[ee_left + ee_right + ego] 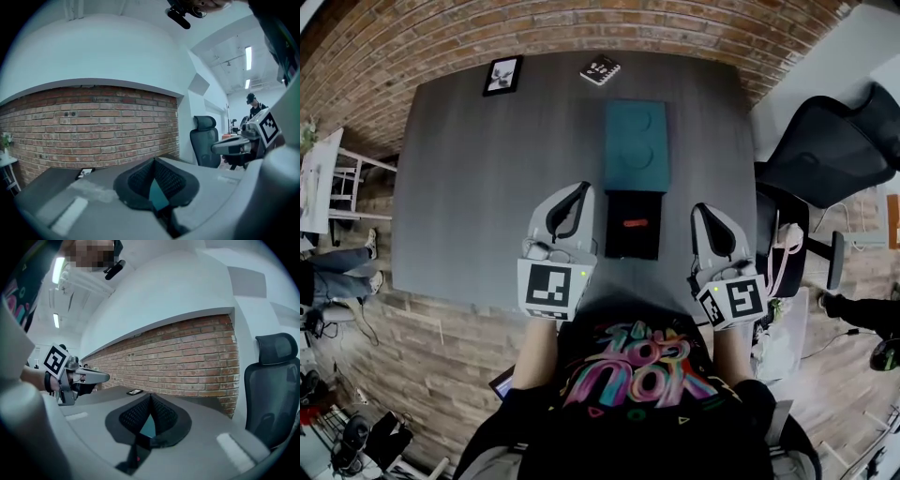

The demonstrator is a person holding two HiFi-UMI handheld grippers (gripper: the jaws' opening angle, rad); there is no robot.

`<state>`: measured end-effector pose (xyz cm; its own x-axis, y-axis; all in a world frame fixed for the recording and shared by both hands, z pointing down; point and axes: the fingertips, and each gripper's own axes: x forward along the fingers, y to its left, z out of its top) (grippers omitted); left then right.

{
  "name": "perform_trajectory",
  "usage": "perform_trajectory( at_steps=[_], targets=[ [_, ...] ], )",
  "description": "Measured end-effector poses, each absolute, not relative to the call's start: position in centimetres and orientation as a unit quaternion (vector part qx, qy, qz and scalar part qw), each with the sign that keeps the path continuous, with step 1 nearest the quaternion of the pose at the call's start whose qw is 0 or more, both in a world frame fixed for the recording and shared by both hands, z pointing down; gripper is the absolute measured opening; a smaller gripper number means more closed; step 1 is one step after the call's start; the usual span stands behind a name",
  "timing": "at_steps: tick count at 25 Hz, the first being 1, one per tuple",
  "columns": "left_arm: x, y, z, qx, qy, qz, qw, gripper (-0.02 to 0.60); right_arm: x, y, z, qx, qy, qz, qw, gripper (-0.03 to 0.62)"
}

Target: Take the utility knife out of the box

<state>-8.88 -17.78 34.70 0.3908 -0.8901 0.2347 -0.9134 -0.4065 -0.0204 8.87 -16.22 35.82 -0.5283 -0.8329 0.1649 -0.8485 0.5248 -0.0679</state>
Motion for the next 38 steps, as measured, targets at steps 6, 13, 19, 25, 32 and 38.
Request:
perform_trajectory(
  at_steps=[6, 13, 19, 25, 32, 38],
  targets=[
    [-7.1, -18.4, 36.1, 0.855, -0.494, 0.156, 0.025, 0.034, 8.8, -16.2, 36.5, 0.480, -0.872, 0.079, 0.056, 0.000],
    [-4.4, -18.1, 38.9, 0.874, -0.439, 0.208, 0.032, 0.091, 8.4, -15.7, 37.5, 0.474, -0.875, 0.085, 0.060, 0.000],
    [-1.9, -17.6, 42.5, 0.880, -0.399, 0.255, 0.034, 0.120, 8.6, -15.1, 38.5, 0.478, -0.871, 0.092, 0.064, 0.000],
    [0.1, -16.7, 46.6, 0.884, -0.328, 0.334, 0.016, 0.146, 9.3, -14.7, 38.9, 0.490, -0.863, 0.100, 0.063, 0.000],
    [2.0, -16.0, 50.4, 0.882, -0.258, 0.393, 0.006, 0.155, 10.1, -14.1, 39.9, 0.499, -0.857, 0.113, 0.062, 0.000],
    [2.6, -15.5, 53.2, 0.869, -0.212, 0.447, -0.015, 0.165, 11.0, -13.7, 40.6, 0.511, -0.848, 0.125, 0.062, 0.000]
  ],
)
